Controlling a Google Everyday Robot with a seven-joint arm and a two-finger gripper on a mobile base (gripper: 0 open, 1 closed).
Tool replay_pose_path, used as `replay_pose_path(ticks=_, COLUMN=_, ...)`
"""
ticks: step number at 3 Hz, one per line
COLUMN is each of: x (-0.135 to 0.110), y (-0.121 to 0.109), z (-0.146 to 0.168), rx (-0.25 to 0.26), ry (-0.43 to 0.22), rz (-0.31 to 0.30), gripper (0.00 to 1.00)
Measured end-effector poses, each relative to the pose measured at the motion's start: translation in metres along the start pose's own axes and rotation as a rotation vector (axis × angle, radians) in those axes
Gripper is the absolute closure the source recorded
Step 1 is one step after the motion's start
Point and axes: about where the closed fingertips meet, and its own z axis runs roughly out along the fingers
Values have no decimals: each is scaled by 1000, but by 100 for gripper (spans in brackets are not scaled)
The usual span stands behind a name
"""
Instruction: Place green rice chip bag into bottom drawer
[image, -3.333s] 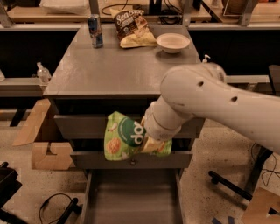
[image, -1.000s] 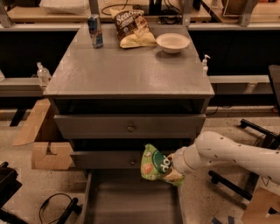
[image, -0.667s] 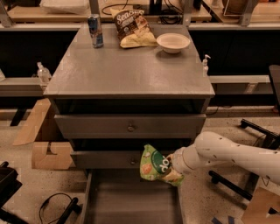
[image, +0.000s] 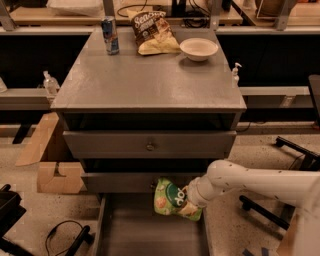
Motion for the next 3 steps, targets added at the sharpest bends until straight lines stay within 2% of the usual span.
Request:
replay_pose_path(ticks=1, x=42, y=18, z=75, rx=-49, ry=19, rz=11, gripper=100)
replay_pose_path(ticks=2, x=80, y=32, z=136, rx=-96, ry=-7, rz=49, gripper=100)
replay_pose_path(ticks=3, x=90, y=35, z=162, rx=-117, ry=-52, rz=67, gripper=100)
